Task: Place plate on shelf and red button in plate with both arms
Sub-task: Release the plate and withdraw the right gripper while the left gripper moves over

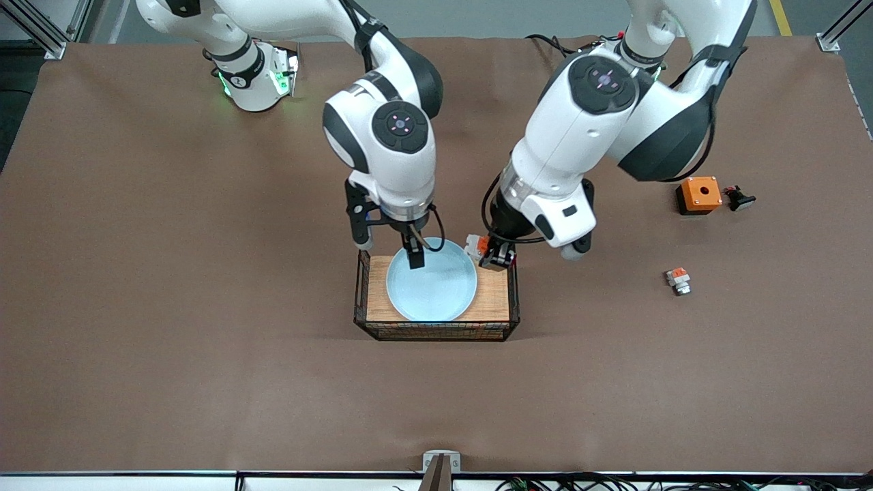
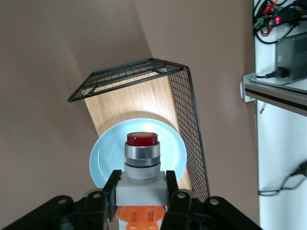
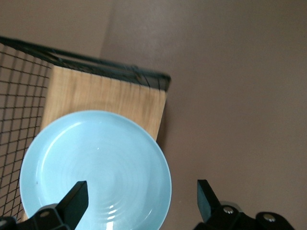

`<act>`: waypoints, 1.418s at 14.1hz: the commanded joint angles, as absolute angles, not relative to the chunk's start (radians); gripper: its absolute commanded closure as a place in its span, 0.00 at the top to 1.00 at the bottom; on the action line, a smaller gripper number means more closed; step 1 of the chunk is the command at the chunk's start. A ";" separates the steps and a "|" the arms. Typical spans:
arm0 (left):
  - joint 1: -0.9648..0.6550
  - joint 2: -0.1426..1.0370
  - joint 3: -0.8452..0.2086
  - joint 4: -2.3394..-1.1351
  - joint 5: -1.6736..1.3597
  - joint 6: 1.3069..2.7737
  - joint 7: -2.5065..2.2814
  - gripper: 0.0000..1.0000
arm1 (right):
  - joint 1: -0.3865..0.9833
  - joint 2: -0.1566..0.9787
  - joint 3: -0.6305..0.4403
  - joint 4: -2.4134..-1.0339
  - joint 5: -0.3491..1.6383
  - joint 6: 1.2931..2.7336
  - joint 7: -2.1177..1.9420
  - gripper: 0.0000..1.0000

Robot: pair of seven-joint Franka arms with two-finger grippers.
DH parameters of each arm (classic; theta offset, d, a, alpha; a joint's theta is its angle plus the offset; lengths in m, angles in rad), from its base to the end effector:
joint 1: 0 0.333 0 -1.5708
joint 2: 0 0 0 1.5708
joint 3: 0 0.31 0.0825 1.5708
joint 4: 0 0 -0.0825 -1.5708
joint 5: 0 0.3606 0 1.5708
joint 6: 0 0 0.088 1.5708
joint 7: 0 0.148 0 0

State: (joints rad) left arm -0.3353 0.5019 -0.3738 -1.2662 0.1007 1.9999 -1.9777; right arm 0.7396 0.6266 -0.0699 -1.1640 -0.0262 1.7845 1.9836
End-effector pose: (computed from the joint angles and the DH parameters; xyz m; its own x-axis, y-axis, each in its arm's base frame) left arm 0.5770 -0.4102 0.4690 0.2768 0.9451 -0.1737 0.9484 -0.2395 0.2079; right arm 0.5479 0.4445 0.3900 0.2710 -0.9605 0.0630 -0.9618 -0.2728 -0.0219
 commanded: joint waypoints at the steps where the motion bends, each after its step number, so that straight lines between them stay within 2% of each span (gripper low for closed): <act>1: -0.362 0.537 -0.371 -1.252 0.156 2.005 -2.067 0.31 | 0.696 0.578 -0.051 -1.149 -0.029 1.697 1.788 1.00; 6: -0.457 0.574 -0.290 -1.246 0.155 2.009 -2.152 0.31 | 0.577 0.502 -0.055 -1.149 0.043 1.565 1.377 1.00; 11: -0.627 0.617 -0.121 -1.230 0.153 2.071 -2.290 0.31 | 0.407 0.401 -0.058 -1.163 0.049 1.435 0.907 1.00; 14: -0.646 0.678 -0.107 -1.166 0.152 2.078 -2.365 0.31 | 0.315 0.362 -0.060 -1.173 0.046 1.362 0.694 1.00; 20: -0.660 0.732 -0.106 -1.166 0.150 2.209 -2.451 0.31 | 0.141 0.288 -0.061 -1.238 0.041 1.342 0.355 1.00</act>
